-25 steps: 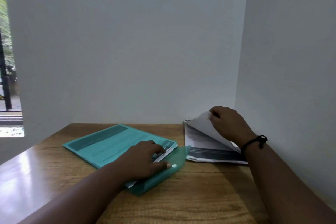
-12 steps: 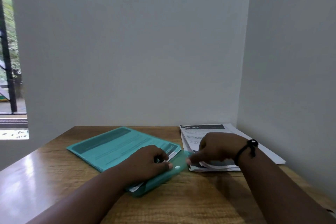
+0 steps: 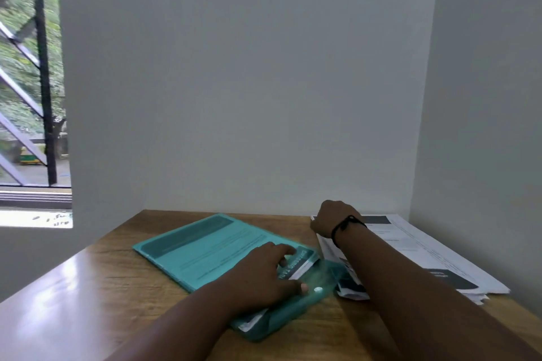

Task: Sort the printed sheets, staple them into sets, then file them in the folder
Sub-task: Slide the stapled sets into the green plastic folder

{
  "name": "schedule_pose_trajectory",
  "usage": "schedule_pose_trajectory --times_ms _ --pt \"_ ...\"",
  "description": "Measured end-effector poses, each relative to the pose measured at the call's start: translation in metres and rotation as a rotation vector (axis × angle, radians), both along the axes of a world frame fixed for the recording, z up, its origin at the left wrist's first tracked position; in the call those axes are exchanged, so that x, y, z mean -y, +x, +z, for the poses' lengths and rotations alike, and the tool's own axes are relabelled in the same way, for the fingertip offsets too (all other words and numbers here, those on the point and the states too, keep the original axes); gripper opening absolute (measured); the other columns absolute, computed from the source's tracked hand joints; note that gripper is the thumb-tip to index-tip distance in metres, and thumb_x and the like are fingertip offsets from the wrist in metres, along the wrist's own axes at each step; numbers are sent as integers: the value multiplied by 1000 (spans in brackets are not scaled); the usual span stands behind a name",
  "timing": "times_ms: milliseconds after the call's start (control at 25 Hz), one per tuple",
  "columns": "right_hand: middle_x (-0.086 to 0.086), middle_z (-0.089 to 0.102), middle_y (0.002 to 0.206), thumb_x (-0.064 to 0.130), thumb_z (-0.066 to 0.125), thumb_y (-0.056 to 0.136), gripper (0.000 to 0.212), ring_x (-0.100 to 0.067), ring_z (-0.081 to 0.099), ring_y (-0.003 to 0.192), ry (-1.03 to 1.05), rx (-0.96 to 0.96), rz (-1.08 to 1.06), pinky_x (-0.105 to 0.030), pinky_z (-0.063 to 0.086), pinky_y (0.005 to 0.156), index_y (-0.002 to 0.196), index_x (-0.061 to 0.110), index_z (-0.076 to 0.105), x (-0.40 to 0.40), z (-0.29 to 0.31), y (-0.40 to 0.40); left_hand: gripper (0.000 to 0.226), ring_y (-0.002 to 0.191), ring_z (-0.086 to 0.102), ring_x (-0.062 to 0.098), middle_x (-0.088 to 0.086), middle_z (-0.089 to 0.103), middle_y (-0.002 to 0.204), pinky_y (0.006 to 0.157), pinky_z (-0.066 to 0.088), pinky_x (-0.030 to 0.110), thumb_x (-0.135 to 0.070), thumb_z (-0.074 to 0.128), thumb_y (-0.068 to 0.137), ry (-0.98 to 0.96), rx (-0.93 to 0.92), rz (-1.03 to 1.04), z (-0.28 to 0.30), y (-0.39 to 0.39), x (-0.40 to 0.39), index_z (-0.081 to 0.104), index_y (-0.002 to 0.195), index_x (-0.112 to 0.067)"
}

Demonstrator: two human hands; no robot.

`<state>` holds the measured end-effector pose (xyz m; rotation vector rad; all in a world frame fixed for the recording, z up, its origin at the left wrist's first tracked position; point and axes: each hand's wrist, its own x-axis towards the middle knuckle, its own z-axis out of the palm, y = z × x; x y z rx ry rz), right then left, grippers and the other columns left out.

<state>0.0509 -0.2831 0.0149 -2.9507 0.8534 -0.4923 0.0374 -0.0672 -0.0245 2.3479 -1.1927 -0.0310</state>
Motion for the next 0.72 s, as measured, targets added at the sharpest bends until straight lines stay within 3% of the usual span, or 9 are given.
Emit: schedule_pose_trajectory --times_ms 160,280,560,720 --pt "-8 66 110 33 56 85 30 -23 61 93 48 -79 -94 -28 44 72 105 13 63 13 -13 32 112 136 27 16 -6 29 149 113 29 38 -73 70 64 58 -40 48 -3 16 -8 12 151 -34" --pt "-9 65 114 25 54 85 30 -24 61 101 2 -98 -131 -31 49 81 109 12 64 22 -18 45 126 143 19 20 -4 18 156 116 24 44 -78 70 58 118 -25 75 -4 24 -8 3 153 -32" --pt "-11 66 115 11 44 90 29 -28 62 106 -232 -85 -50 -34 49 84 111 9 64 14 -17 44 117 142 22 19 -4 21 157 116 25 44 -75 67 66 69 -22 70 -5 25 -7 5 154 -30" --pt "-14 65 108 17 50 89 14 -32 62 103 -117 75 -27 -31 46 78 96 10 61 15 28 8 86 130 40 15 -4 37 148 110 35 37 -63 61 82 -86 -61 92 -5 29 -6 21 150 -30"
